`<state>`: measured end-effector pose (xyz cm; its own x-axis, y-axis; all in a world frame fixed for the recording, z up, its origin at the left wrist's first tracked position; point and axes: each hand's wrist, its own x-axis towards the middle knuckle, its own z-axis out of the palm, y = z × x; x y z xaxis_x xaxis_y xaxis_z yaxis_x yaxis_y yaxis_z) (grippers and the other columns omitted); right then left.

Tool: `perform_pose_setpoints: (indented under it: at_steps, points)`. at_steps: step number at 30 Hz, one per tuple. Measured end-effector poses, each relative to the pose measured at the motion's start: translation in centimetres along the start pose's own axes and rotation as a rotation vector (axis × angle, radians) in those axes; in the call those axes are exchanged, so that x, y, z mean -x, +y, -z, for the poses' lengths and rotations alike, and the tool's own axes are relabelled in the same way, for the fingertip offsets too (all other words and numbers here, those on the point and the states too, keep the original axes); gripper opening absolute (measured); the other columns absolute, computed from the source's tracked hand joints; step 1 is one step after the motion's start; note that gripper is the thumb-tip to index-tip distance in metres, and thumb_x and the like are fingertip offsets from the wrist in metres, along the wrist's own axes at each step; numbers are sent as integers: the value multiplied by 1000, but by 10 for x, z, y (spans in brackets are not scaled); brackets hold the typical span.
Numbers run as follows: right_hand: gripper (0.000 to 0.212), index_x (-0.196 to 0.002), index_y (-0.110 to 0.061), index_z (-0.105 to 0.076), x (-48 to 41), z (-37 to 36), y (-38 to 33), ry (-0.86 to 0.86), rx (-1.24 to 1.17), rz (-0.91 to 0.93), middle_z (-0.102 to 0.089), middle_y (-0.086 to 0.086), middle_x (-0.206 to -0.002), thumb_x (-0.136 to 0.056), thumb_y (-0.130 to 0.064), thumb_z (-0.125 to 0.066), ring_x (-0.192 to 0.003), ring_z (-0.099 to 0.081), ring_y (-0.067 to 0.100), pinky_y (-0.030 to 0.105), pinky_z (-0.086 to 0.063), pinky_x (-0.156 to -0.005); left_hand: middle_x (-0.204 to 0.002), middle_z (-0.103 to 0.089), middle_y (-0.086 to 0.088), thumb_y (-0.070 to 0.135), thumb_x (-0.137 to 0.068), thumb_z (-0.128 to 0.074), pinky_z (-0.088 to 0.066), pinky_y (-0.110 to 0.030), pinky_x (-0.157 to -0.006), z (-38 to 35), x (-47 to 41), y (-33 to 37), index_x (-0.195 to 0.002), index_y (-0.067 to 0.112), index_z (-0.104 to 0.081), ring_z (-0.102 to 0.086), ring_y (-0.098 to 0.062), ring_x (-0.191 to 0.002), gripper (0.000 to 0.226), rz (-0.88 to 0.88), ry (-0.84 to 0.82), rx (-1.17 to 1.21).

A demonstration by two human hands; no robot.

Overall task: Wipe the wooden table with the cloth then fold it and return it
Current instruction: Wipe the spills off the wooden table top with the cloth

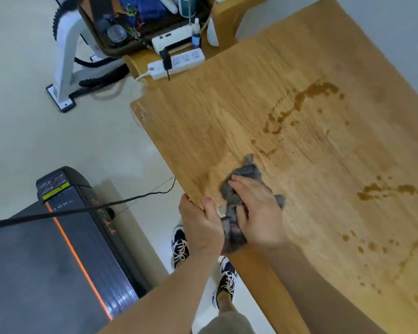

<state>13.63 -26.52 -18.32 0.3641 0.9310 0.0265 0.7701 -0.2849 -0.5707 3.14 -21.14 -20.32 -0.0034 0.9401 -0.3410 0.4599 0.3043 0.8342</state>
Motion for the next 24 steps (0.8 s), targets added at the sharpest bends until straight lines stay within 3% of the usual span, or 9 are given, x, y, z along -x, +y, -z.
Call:
perform_pose_setpoints:
  at_steps: [4, 9, 11, 13, 15, 18, 21, 24]
  points:
    - [57, -138, -9, -53, -35, -25, -36, -83, 179, -64, -47, 8, -147, -88, -30, -35, -140, -35, 28, 53, -30, -113, -109, -57, -14, 36, -83, -41, -50, -42, -81, 15, -71, 18, -112, 6, -50, -57, -31, -96, 43, 116, -20, 16]
    - [65, -150, -10, -35, -130, -68, -70, -96, 353, -93, -29, 9, -158, -95, -45, -25, -148, -19, 25, 49, -16, -118, -123, -54, -14, 45, -83, -35, -45, -42, -93, 29, -182, 55, -131, 7, -42, -54, -29, -110, 61, 151, 85, 67]
    - [67, -150, -9, -32, -158, -76, -77, -95, 379, -81, -27, 10, -159, -95, -47, -25, -148, -17, 27, 50, -14, -119, -125, -54, -12, 43, -90, -34, -44, -43, -96, 31, -218, 65, -132, 10, -41, -53, -28, -111, 54, 210, 73, 85]
    - [65, -150, -9, -33, -165, -77, -77, -90, 385, -51, -27, 9, -159, -95, -43, -27, -148, -18, 25, 49, -15, -119, -111, -57, -7, 37, -94, -34, -45, -37, -89, 30, -239, 76, -119, 10, -46, -54, -24, -102, 38, 245, 75, 92]
    - [60, -149, -12, -37, -145, -68, -68, -105, 367, -6, -30, 6, -158, -95, -37, -32, -148, -20, 22, 47, -19, -119, -85, -53, 1, 31, -97, -33, -40, -30, -71, 26, -244, 83, -99, 11, -48, -51, -17, -81, 25, 253, 110, 94]
    - [58, -148, -11, -39, -95, -48, -49, -131, 356, 23, -31, 5, -157, -93, -30, -35, -148, -20, 20, 48, -22, -117, -72, -46, 4, 29, -99, -30, -30, -27, -53, 22, -238, 86, -86, 12, -46, -43, -8, -63, 26, 242, 158, 48]
    - [59, -147, -8, -38, -96, -50, -45, -119, 384, 19, -31, 8, -156, -92, -28, -33, -148, -20, 24, 50, -21, -118, -78, -53, -2, 30, -99, -26, -35, -30, -59, 21, -238, 82, -84, 14, -45, -49, -17, -67, 28, 234, 185, -28]
    - [66, -151, -10, -31, -158, -66, -64, -134, 385, -23, -24, 6, -159, -89, -34, -28, -149, -15, 22, 46, -13, -119, -84, -55, -8, 30, -99, -26, -38, -34, -66, 18, -242, 81, -84, 13, -44, -50, -27, -74, 28, 223, 201, -90]
